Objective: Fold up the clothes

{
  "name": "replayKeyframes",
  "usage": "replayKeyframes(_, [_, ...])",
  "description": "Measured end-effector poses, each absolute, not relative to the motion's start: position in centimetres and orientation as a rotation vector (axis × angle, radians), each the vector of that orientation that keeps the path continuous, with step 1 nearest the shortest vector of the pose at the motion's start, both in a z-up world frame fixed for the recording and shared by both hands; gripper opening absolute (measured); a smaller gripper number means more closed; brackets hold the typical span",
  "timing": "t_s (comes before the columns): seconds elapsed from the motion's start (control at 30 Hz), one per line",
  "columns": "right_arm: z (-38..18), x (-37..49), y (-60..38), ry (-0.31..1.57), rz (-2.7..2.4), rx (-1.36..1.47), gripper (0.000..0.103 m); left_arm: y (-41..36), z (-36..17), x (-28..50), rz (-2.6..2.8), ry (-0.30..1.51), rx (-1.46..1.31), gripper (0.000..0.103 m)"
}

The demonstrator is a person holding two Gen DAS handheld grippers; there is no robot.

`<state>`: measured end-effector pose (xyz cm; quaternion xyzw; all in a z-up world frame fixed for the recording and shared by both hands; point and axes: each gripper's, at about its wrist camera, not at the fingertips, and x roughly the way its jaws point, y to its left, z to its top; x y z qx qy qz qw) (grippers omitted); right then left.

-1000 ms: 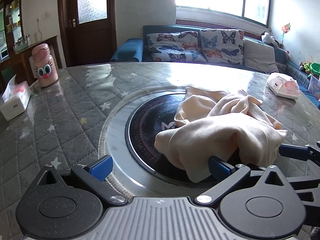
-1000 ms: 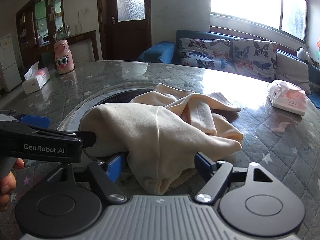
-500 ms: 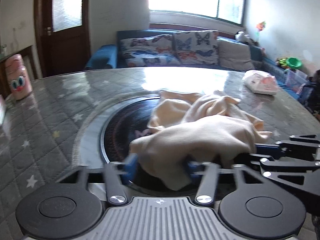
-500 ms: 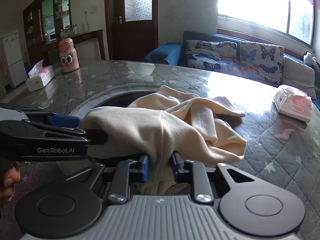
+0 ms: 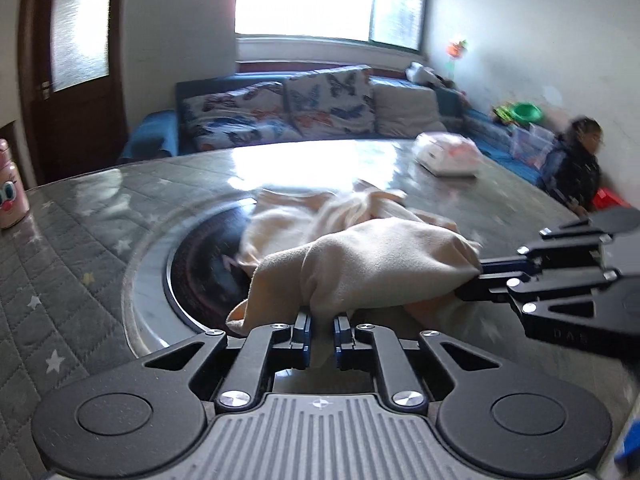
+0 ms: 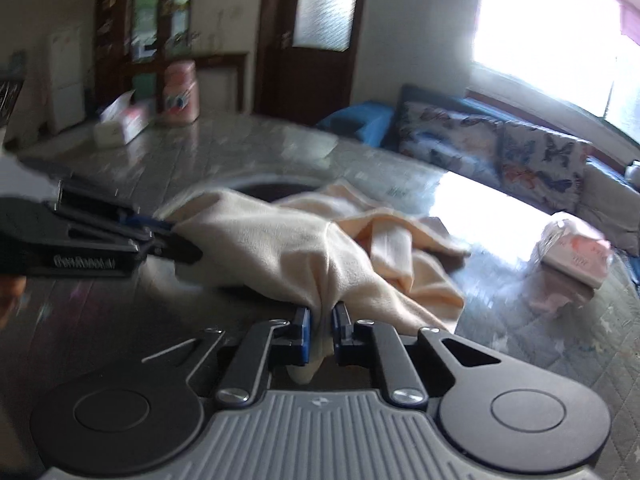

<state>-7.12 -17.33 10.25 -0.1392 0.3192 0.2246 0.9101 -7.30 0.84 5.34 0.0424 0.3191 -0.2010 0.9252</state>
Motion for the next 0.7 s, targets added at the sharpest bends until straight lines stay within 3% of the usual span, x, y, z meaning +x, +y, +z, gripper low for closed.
replayKeyframes(0.1, [9.8, -8.4, -18.3, 0.706, 0.496, -0.288, 0.017, 1.1, 5.0, -9.1, -0.461, 0.661, 0.108, 0.019])
replayKeyframes(0.17, [10.1, -9.0, -19.1, 0.724, 0.515, -0.271, 0.019, 1.4, 5.1, -10.0, -0.481, 0.655, 0.112, 0.028])
replayKeyframes(0.23, [10.7, -9.2, -19.8, 0.727, 0.519, -0.251, 0.021, 2.0, 5.8, -10.4, -0.474, 0.628, 0.109, 0.045])
replayKeyframes(0.3, [11.7, -9.0, -20.2, 0.714, 0.517, -0.243, 0.025, 2.7, 6.6, -10.1, -0.45, 0.599, 0.102, 0.055])
replayKeyframes(0.43, [13.2, -7.0, -19.9, 0.666, 0.512, -0.224, 0.037, 3.5, 7.2, -7.8, -0.391, 0.59, 0.067, 0.067])
replayKeyframes(0.6, [13.2, -3.1, -18.6, 0.668, 0.53, -0.173, 0.044, 3.0, 5.6, -5.9, -0.439, 0.658, 0.016, 0.069])
replayKeyframes(0.67, [12.7, -1.4, -18.1, 0.69, 0.537, -0.149, 0.044, 2.5, 5.0, -5.8, -0.455, 0.67, 0.022, 0.063])
replayKeyframes(0.7, [12.4, -0.8, -17.9, 0.7, 0.542, -0.137, 0.044, 2.4, 4.8, -5.8, -0.468, 0.674, 0.02, 0.048])
